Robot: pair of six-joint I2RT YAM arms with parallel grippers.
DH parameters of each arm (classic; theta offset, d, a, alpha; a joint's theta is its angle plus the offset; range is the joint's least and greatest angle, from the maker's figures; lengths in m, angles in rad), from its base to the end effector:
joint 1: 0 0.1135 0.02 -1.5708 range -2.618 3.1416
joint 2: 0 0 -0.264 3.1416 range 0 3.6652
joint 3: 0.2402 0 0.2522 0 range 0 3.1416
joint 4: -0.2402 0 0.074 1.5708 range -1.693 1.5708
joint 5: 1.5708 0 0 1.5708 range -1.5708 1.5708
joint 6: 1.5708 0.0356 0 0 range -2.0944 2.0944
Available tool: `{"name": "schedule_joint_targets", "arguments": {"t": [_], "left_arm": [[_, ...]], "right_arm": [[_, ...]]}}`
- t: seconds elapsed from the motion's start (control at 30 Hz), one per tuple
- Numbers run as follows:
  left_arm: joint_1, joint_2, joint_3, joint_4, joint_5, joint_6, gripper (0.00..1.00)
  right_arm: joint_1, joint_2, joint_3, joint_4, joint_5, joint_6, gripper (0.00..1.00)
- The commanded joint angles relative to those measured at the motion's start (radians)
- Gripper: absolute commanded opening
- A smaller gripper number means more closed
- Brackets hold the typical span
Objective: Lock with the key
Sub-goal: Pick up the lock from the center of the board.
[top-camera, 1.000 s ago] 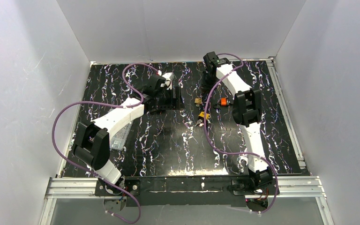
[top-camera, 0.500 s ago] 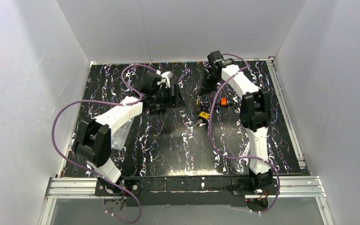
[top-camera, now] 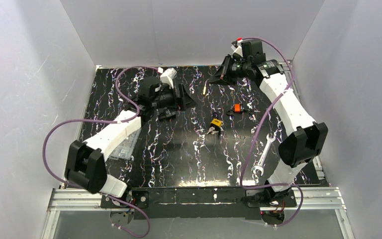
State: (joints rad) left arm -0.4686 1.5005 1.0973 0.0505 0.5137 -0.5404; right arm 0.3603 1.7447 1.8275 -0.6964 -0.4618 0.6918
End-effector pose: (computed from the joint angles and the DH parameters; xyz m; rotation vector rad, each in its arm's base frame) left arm 0.3033 -0.1732 0.2996 0.2977 2.0342 -1.1468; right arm 0.3607 0.1528 0.3926 0.1033 2.3250 1.0715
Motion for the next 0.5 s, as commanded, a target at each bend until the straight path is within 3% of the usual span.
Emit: {"name": "schedule_joint_targets", "arguments": {"t": [0.0, 0.1, 0.17, 0.27, 0.47], "left_arm": [[-0.012, -0.158, -0.01, 0.152, 0.016, 0.026, 0.74], [-0.049, -0.215, 0.0, 0.165, -0.011, 0.088, 0.78], [-0.099, -0.254, 0.006, 0.144, -0.087, 0.2, 0.83], [-0.184, -0.288, 0.004, 0.14, -0.225, 0.351, 0.84], [-0.24, -0.359, -0.126, 0.407, -0.34, 0.459, 0.83]], "right_arm": [[0.0, -0.108, -0.027, 0.086, -0.084, 0.084, 0.01], [0.004, -0.163, -0.039, 0.113, -0.093, 0.143, 0.01], [0.008, -0.203, -0.054, 0.144, -0.094, 0.181, 0.01], [0.015, -0.269, -0.089, 0.204, -0.082, 0.235, 0.01], [0.062, -0.387, -0.153, 0.304, -0.01, 0.321, 0.01]]}}
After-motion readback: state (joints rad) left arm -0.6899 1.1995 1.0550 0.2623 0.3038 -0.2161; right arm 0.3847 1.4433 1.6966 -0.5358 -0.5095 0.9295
